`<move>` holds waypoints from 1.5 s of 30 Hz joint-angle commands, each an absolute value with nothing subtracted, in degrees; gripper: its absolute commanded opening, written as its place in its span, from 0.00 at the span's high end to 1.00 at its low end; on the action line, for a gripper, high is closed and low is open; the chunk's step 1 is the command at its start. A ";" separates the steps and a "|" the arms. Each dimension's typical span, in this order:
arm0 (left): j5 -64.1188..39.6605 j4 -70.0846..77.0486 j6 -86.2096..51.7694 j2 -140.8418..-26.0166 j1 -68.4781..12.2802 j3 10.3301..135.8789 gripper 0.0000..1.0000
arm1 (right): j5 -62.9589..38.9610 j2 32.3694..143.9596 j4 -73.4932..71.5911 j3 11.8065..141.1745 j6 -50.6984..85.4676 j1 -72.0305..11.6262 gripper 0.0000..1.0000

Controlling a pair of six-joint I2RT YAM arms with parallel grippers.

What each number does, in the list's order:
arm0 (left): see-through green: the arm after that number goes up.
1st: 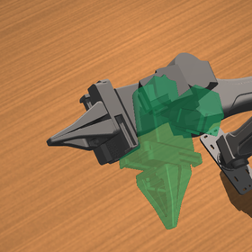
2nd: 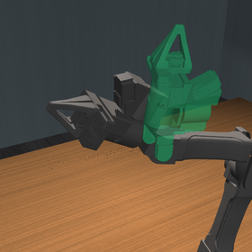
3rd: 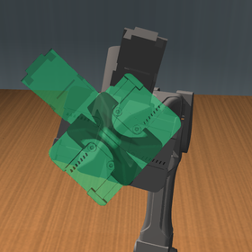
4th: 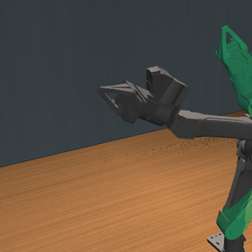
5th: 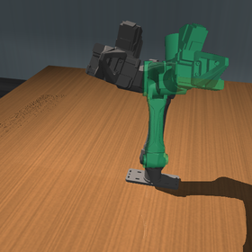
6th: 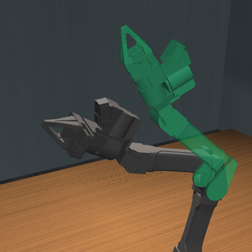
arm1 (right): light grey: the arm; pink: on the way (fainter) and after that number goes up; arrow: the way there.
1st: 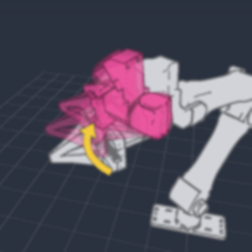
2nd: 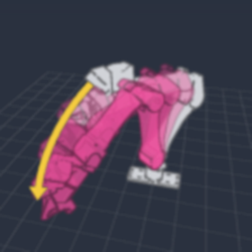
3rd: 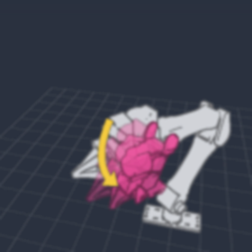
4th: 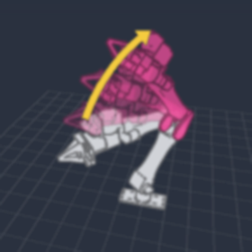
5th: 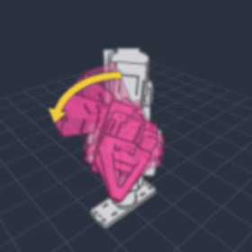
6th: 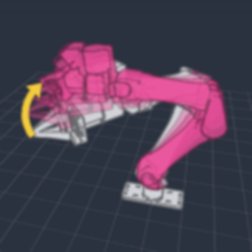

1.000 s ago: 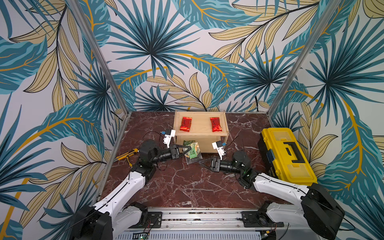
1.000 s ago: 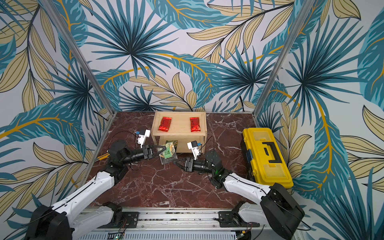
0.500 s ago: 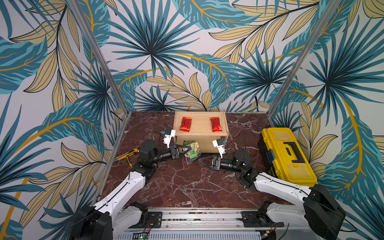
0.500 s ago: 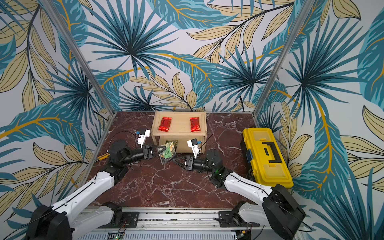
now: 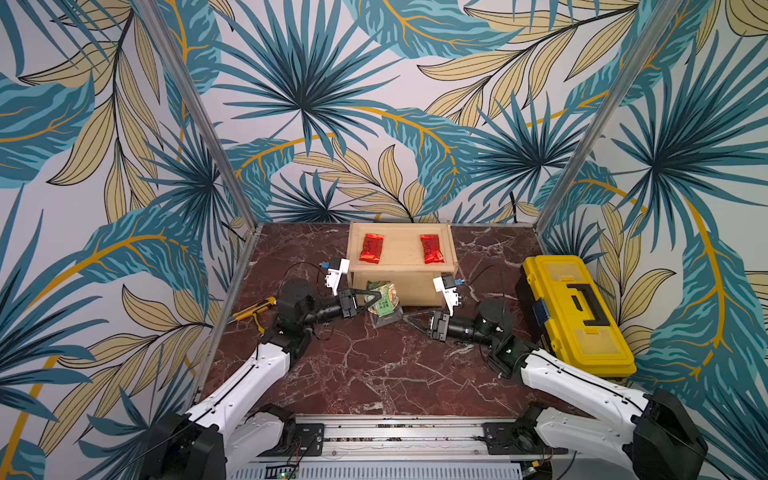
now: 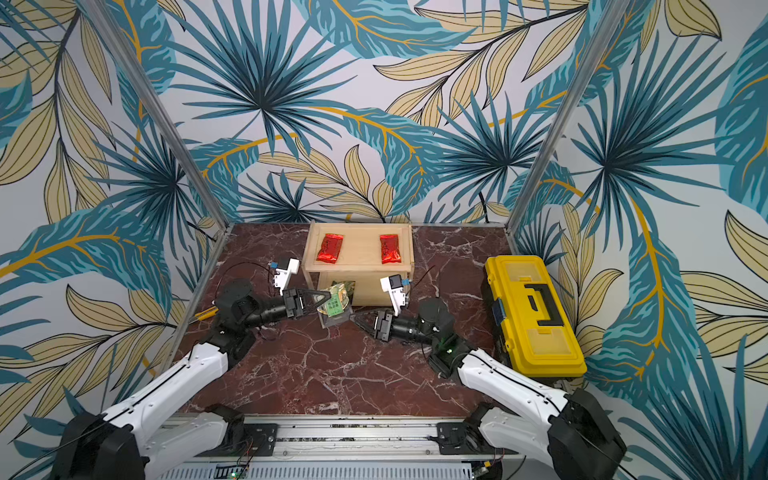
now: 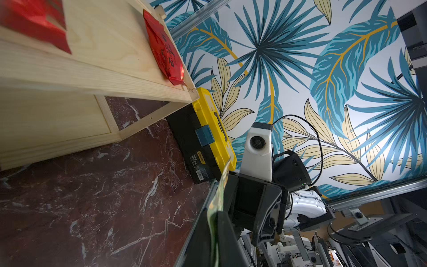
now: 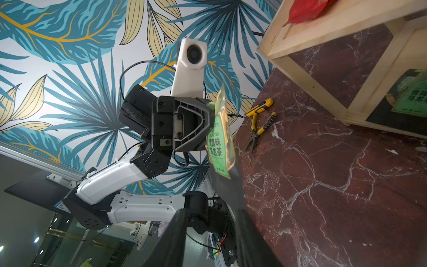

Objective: Place the tea bags on the shelf by color
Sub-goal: Pick up the tea bag from the center of the board.

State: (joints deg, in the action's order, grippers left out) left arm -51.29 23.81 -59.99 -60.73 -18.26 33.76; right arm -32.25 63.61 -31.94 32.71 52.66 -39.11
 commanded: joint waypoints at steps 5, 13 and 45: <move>-52.03 25.85 -60.39 -58.87 -17.86 35.58 1.00 | -33.00 67.06 -31.59 35.25 51.92 -38.98 0.59; -52.21 25.61 -60.34 -58.71 -17.84 35.99 1.00 | -31.57 64.85 -26.64 34.24 49.94 -38.40 0.59; -52.08 5.41 -60.34 -57.04 -16.53 42.02 1.00 | -14.79 61.67 -11.21 33.67 41.42 -38.58 1.00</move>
